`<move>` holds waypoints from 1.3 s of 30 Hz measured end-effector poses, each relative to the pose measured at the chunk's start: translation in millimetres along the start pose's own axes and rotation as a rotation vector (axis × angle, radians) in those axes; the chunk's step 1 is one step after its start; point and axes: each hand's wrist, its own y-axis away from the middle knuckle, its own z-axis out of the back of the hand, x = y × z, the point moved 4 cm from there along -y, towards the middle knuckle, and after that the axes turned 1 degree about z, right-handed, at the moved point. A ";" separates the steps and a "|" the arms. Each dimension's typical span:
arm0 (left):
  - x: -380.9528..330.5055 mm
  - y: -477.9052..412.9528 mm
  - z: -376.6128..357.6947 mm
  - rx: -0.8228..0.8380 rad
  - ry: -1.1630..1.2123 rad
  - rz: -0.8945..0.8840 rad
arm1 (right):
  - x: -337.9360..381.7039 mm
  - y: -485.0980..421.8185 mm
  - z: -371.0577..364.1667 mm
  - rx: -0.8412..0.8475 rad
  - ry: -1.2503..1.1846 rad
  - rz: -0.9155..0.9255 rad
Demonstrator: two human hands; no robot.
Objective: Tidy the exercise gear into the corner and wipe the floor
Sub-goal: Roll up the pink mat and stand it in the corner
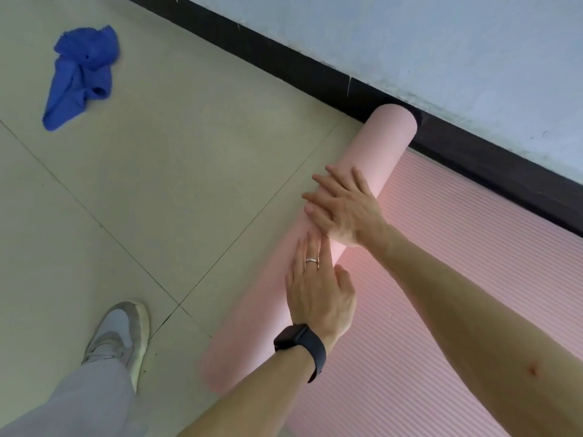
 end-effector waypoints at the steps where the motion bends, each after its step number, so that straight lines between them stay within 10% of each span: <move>1: -2.0 2.1 10.0 -0.034 0.026 -0.037 | -7.1 13.8 0.4 -0.015 0.012 0.014; 4: 8.3 -6.7 28.6 -0.155 -0.051 -0.096 | -26.0 55.4 -1.7 -0.012 0.039 0.009; 10: 19.9 -13.2 -13.3 0.184 -0.174 -0.064 | -53.8 131.1 -8.7 -0.075 -0.051 -0.099; 16: -20.1 43.3 -54.4 -0.048 -0.240 -0.161 | -54.3 149.5 28.9 -0.566 -0.142 -0.204; 25: -14.2 39.7 -48.7 -0.062 -0.336 -0.330 | -62.8 109.0 26.7 -0.008 -0.003 -0.274; 34: -24.8 51.9 -41.8 0.023 -0.275 -0.553 | -70.8 177.7 -15.7 -0.177 -0.310 -0.489; 39: -35.8 29.6 -33.6 0.315 -0.181 -0.213 | -82.3 238.4 -27.8 -0.150 -0.312 -0.549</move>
